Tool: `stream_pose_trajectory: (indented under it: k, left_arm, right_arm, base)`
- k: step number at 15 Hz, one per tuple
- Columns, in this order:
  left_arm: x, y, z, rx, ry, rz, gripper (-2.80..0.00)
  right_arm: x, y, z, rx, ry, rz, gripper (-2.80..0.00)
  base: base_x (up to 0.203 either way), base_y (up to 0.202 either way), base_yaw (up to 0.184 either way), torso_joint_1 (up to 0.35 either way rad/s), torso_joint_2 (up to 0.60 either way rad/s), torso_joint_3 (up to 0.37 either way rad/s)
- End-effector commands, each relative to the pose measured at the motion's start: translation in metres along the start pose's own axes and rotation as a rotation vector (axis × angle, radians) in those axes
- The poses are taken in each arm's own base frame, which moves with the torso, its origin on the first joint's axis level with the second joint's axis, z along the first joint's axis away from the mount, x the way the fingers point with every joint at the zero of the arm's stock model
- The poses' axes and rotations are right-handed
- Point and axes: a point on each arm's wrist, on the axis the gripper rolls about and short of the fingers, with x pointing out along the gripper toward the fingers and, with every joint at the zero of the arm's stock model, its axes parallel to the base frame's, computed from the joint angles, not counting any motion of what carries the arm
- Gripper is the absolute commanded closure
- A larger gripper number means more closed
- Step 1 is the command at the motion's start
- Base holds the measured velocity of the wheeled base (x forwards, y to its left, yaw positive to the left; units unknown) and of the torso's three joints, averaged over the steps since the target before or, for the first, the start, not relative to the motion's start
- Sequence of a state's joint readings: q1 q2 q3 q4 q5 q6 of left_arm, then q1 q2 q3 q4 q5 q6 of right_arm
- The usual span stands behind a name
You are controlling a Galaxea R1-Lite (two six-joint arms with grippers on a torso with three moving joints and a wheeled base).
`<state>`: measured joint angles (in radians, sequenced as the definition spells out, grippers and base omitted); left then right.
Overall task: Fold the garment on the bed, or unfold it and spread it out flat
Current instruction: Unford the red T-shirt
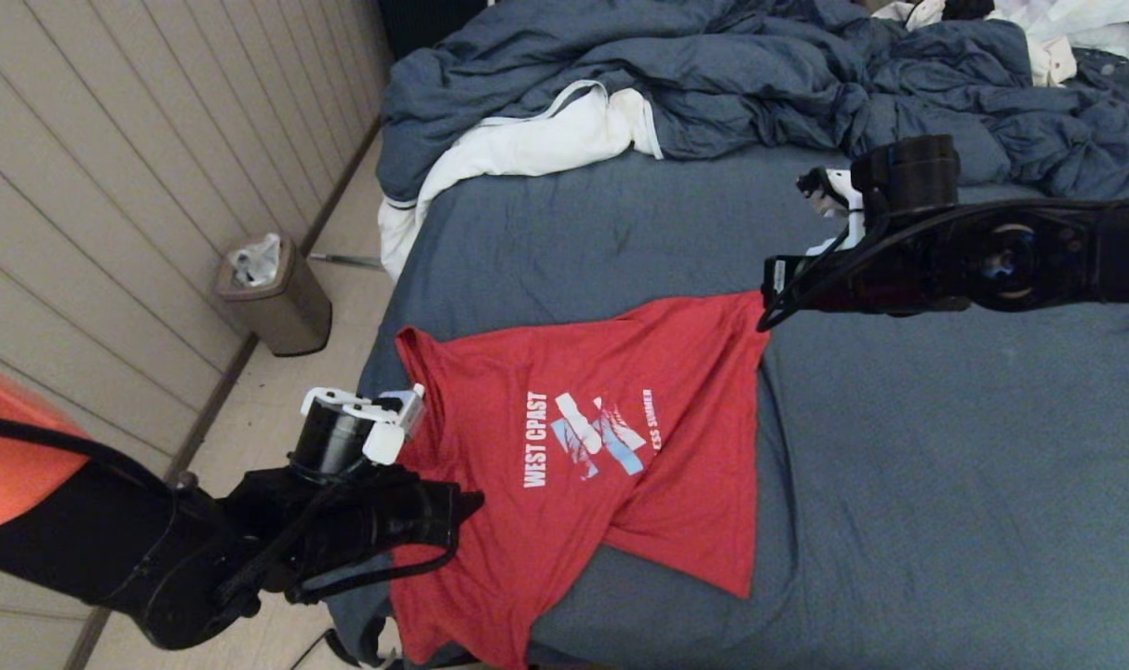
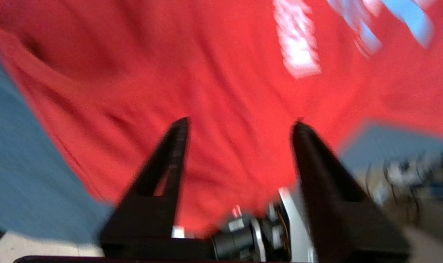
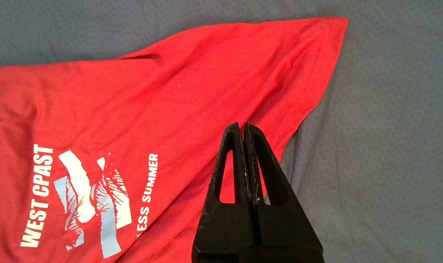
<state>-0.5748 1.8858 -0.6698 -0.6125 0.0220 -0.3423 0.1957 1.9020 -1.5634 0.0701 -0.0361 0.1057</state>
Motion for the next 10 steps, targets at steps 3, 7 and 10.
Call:
stream_pose_trajectory:
  k: [3,7,10]
  left_arm:
    - [0.032,0.054,0.027,-0.087,-0.054,0.137,0.0]
    - [0.03,0.087,0.069,-0.038,-0.166,0.192,0.0]
    - [0.053,0.103,0.068,-0.043,-0.129,0.221,0.0]
  right_arm:
    - [-0.011,0.0,0.005,-0.003,-0.023,-0.002,0.0]
    - [-0.017,-0.003,0.009,-0.004,-0.037,-0.007,0.0]
    - [-0.011,-0.002,0.005,-0.006,-0.021,-0.005,0.0]
  base:
    - [0.0,0.0,0.0,0.0,0.0,0.0]
    - [0.0,0.0,0.0,0.0,0.0,0.0]
    - [0.0,0.0,0.0,0.0,0.0,0.0]
